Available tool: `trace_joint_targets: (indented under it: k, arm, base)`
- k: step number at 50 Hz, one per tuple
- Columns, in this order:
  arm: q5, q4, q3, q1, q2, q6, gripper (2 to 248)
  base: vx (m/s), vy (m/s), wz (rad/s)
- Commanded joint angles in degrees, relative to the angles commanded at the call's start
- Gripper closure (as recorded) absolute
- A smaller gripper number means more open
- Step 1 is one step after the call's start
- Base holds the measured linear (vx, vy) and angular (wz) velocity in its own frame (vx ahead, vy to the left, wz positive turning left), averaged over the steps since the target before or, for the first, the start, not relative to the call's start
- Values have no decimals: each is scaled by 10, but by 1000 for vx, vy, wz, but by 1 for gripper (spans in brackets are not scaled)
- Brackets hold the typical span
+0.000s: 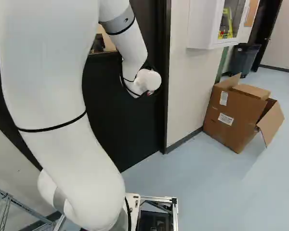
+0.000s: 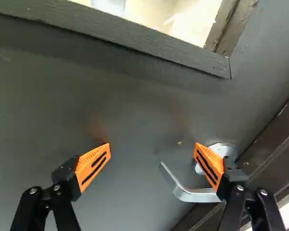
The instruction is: Open the door and move inside
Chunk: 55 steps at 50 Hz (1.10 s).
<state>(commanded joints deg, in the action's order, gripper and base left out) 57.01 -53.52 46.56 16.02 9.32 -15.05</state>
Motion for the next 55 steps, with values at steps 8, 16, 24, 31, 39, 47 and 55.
trace_joint_targets:
  k: [8,16,24,31,39,47,55]
  arm:
    - [0,0,-3,0,8,0,3]
    - [0,0,-5,0,17,0,3]
    - [0,0,-7,0,26,0,3]
    - [0,0,-8,0,34,0,3]
    - [0,1,-9,0,43,0,3]
    - [0,12,-4,-1,59,0,3]
    - [0,24,5,-2,77,0,3]
  base:
    - [0,0,0]
    - [0,0,0]
    - [0,0,0]
    - [0,0,0]
    - [0,0,0]
    - [0,0,0]
    - [-3,0,1]
